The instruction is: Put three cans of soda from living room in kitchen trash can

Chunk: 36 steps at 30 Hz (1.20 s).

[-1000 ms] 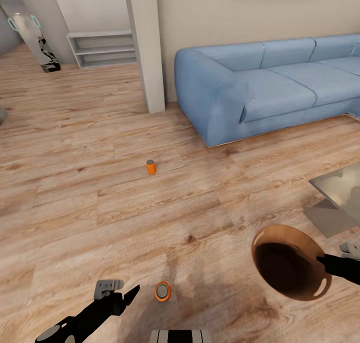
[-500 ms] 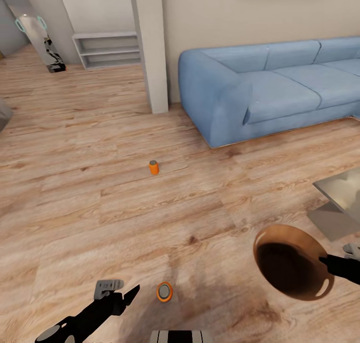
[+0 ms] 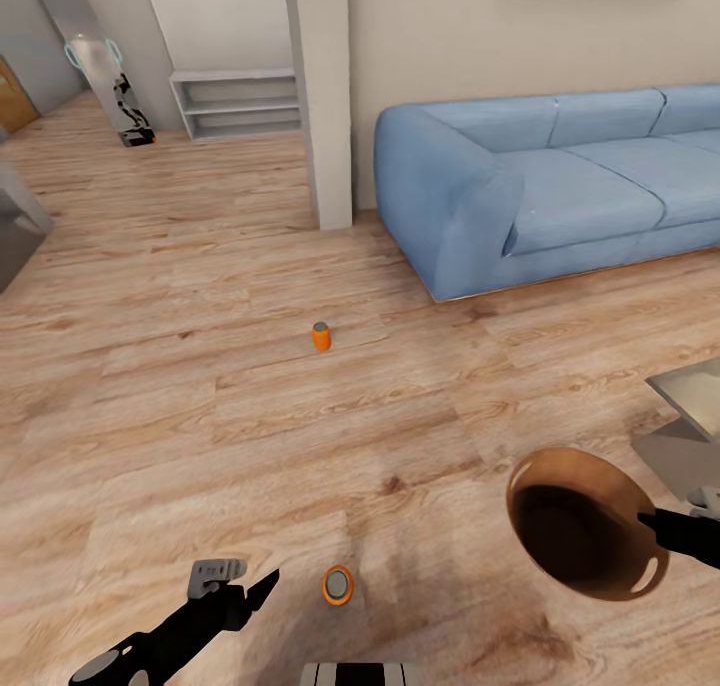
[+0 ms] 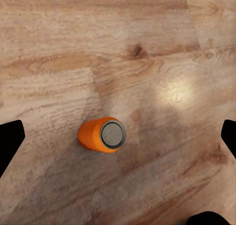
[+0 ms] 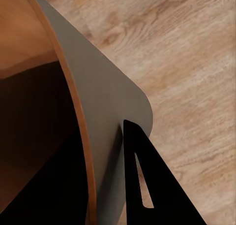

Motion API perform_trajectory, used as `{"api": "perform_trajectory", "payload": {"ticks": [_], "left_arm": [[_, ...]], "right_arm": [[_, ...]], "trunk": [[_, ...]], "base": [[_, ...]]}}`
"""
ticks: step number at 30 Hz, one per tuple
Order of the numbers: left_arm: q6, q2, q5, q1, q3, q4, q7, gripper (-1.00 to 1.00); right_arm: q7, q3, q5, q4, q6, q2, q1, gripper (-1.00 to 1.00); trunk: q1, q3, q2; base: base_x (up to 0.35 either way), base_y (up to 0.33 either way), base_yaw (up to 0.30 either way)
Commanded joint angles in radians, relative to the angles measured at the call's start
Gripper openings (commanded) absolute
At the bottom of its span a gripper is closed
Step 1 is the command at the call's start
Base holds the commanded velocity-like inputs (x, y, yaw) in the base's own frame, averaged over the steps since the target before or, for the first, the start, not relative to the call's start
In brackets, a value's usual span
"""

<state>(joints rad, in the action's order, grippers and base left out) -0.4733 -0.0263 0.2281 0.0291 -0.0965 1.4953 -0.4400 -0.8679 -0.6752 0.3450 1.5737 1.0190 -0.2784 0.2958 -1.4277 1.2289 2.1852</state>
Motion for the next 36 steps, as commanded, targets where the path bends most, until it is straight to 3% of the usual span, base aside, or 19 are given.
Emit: {"api": "perform_trajectory", "payload": {"ticks": [1, 11, 36], "left_arm": [[-0.002, 0.000, 0.000, 0.000, 0.000, 0.001, 0.000, 1.00], [0.003, 0.003, -0.006, 0.000, 0.006, 0.001, 0.001, 1.00], [-0.007, 0.002, -0.023, 0.000, 0.009, -0.005, 0.004, 1.00]], "right_arm": [[-0.004, 0.000, -0.014, 0.000, 0.006, -0.001, 0.000, -1.00], [-0.005, -0.020, -0.014, 0.000, 0.006, -0.005, 0.000, -1.00], [-0.005, -0.021, -0.014, 0.000, 0.006, -0.004, 0.000, -1.00]], "trunk": [[0.000, 0.000, 0.000], [0.000, 0.000, 0.000], [0.000, 0.000, 0.000]], "base": [[0.000, 0.000, 0.012], [0.000, 0.000, 0.003], [-0.009, -0.034, 0.000]]}}
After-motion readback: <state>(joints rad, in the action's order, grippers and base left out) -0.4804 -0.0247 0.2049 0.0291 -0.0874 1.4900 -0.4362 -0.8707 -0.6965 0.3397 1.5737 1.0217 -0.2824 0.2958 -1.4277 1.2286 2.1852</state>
